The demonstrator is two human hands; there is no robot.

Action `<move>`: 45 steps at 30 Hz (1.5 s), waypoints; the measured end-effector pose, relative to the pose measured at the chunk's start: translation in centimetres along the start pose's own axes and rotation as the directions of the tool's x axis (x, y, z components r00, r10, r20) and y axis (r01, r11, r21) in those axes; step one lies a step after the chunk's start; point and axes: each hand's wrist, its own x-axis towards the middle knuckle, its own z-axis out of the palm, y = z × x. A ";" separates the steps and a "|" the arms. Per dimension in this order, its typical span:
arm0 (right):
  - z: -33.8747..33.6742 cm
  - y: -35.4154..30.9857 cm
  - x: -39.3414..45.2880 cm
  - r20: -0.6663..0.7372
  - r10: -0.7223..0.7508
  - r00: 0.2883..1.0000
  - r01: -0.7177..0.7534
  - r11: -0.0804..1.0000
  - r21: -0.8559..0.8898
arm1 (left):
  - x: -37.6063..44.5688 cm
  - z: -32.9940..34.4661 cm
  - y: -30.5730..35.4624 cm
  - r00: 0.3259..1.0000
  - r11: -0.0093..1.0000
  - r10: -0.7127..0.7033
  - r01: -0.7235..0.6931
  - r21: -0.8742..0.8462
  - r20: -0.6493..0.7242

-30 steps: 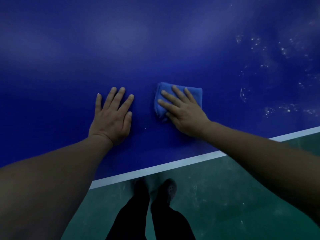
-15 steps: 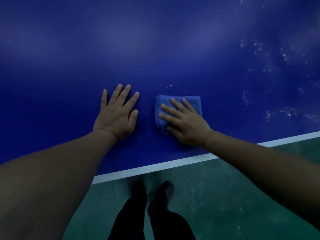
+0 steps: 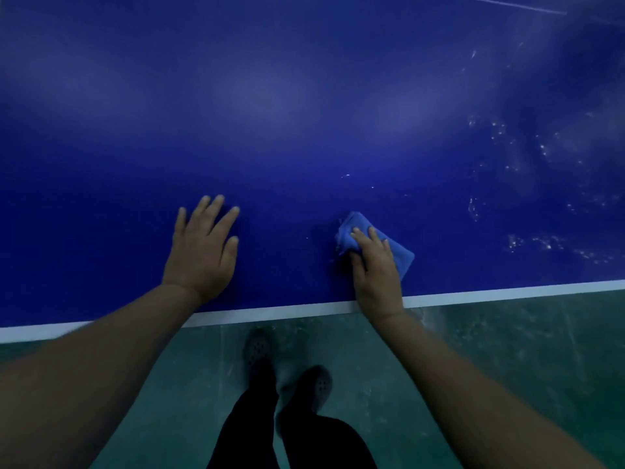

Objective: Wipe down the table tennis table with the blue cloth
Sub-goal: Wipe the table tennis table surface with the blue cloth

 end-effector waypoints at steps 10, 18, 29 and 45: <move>2.3 -5.2 2.6 0.076 -0.064 0.995 0.064 0.998 0.003 | -4.8 0.7 -2.2 1.000 0.984 0.007 -0.007 0.179 0.005; 7.0 -5.6 -2.6 0.066 -0.161 0.985 0.174 0.918 -0.356 | -4.9 0.8 -2.1 1.000 0.982 -0.011 0.009 0.186 0.009; 8.1 -9.4 7.5 -0.058 0.052 0.997 -0.070 0.927 -0.370 | -4.8 0.9 -2.1 1.000 0.980 0.001 0.002 0.197 -0.014; -11.8 12.6 -4.6 -0.426 0.624 0.655 -0.748 0.615 -0.249 | -4.8 0.7 -2.1 0.998 0.976 -0.033 0.021 0.218 0.053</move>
